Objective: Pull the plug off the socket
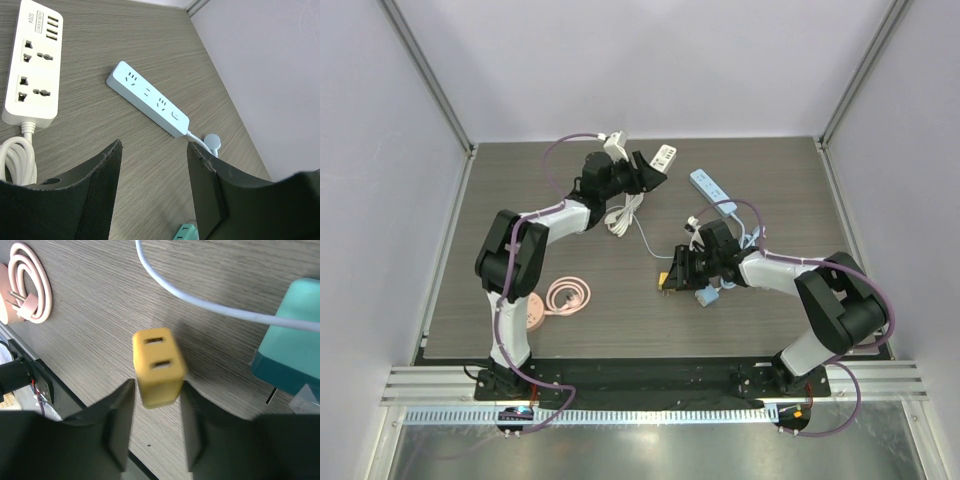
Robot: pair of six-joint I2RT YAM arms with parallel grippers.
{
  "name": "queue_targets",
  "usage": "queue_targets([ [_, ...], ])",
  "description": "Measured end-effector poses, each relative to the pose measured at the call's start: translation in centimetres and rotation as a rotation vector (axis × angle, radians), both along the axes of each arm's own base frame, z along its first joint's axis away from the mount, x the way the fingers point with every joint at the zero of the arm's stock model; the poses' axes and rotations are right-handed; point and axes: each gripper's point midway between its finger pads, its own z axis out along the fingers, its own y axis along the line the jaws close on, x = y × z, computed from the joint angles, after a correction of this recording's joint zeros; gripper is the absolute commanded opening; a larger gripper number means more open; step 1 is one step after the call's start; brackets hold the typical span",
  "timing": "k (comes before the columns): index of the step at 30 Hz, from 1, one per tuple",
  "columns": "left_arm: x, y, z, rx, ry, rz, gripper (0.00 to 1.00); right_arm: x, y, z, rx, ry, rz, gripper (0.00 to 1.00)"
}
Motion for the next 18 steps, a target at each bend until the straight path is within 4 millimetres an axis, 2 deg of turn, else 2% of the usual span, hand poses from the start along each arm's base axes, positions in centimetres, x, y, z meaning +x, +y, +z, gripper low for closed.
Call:
queue_targets([
  [2, 0.0, 0.0, 0.2, 0.001, -0.005, 0.0, 0.57, 0.1, 0.0, -0.1, -0.001, 0.0, -0.004, 0.55],
  [3, 0.0, 0.1, 0.2, 0.001, -0.007, -0.001, 0.57, 0.1, 0.0, -0.1, -0.002, -0.002, -0.005, 0.62],
  [6, -0.1, 0.1, 0.4, 0.0, -0.011, -0.001, 0.57, 0.3, -0.1, 0.0, -0.006, -0.011, -0.008, 0.7],
  [13, -1.3, 0.6, 0.5, 0.007, -0.01, -0.011, 0.57, 1.3, -0.5, 0.4, -0.048, -0.052, -0.029, 0.76],
  [15, -2.5, 1.1, 0.7, 0.018, -0.005, -0.012, 0.57, 1.5, -1.0, 0.7, -0.073, -0.07, -0.04, 0.78],
  [18, -4.7, 1.9, 2.0, 0.025, -0.015, -0.017, 0.58, 1.9, -1.8, 2.3, -0.095, -0.125, -0.072, 0.8],
])
